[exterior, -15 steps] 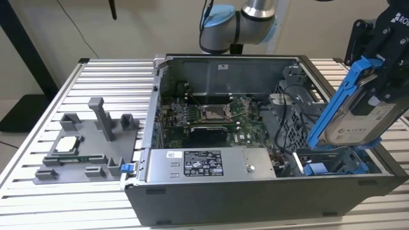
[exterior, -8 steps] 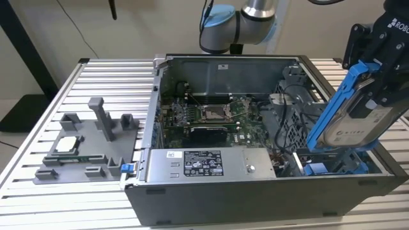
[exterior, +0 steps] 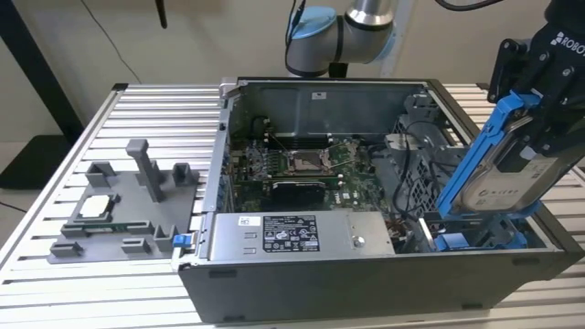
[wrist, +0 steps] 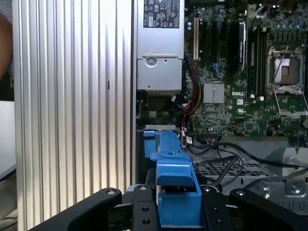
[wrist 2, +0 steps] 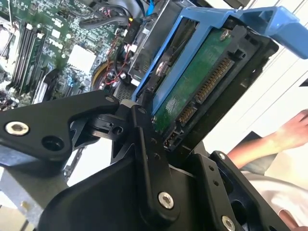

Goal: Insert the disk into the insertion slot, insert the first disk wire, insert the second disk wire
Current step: 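Insert the disk into the insertion slot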

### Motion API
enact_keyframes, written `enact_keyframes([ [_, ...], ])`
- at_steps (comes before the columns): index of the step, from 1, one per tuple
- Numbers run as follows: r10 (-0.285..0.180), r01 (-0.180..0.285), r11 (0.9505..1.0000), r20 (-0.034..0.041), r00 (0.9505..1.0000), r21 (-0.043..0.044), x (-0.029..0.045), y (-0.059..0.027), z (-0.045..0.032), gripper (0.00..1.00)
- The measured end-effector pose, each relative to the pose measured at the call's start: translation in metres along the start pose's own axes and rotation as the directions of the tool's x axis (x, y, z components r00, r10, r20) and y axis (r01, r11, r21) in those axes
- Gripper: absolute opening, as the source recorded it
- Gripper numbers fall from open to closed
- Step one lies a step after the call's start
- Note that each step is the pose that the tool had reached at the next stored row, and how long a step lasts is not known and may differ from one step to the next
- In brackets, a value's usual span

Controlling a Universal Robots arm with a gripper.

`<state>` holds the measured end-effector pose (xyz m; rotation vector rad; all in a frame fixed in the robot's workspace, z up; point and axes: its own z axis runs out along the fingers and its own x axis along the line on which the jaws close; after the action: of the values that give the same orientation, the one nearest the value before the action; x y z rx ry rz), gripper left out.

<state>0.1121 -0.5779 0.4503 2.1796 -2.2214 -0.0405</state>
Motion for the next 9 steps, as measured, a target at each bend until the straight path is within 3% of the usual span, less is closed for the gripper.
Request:
enact_keyframes([
  [9,0.0,0.0,1.0,0.0005,1.0,0.0,0.0,-0.0002,0.0054,0.0],
])
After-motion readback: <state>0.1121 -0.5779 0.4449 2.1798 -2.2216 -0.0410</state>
